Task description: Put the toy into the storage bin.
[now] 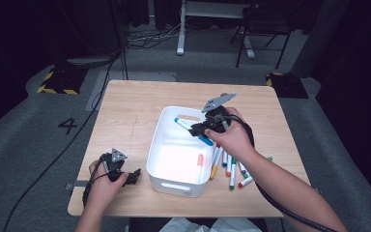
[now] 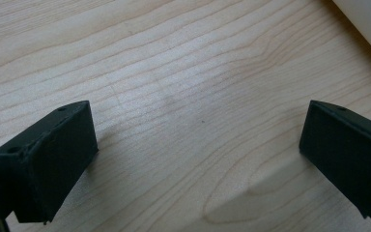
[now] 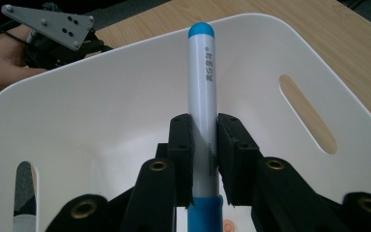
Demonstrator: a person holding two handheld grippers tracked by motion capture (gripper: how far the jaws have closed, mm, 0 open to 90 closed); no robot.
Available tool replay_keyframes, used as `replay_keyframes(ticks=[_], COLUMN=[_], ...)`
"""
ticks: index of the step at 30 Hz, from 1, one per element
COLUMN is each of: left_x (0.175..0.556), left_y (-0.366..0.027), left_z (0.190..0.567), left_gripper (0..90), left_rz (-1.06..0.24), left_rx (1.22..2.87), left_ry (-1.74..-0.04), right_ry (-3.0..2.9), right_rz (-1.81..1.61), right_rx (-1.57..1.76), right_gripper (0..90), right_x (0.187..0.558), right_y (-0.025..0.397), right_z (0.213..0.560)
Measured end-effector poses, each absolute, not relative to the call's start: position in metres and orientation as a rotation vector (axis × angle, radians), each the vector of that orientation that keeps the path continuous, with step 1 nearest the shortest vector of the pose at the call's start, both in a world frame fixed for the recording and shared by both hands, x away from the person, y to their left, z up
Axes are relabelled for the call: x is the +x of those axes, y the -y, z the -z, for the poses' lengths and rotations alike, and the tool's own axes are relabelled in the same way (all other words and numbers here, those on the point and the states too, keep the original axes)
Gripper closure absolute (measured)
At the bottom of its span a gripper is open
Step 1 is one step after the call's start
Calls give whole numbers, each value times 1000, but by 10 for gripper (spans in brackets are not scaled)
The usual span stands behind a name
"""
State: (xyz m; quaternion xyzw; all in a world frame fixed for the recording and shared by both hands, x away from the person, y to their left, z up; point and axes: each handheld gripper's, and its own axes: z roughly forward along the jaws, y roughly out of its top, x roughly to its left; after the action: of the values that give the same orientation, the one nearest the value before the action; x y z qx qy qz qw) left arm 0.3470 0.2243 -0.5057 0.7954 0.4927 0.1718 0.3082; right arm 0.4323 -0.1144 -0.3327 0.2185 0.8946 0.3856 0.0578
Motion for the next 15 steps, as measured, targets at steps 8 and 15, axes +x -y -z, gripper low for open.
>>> replay_keyframes(ticks=[8, 15], left_x=[347, 347], left_y=[-224, -224], left_z=[506, 506], left_gripper=[2, 2], left_rz=[-453, -452], left_rx=[2104, 2102], left_ry=[-1303, -1301], right_ry=[-2758, -2784], right_rz=[-1084, -1005], right_rx=[655, 625], right_gripper=[767, 766], right_x=[432, 428], right_y=[110, 105], right_z=[348, 354])
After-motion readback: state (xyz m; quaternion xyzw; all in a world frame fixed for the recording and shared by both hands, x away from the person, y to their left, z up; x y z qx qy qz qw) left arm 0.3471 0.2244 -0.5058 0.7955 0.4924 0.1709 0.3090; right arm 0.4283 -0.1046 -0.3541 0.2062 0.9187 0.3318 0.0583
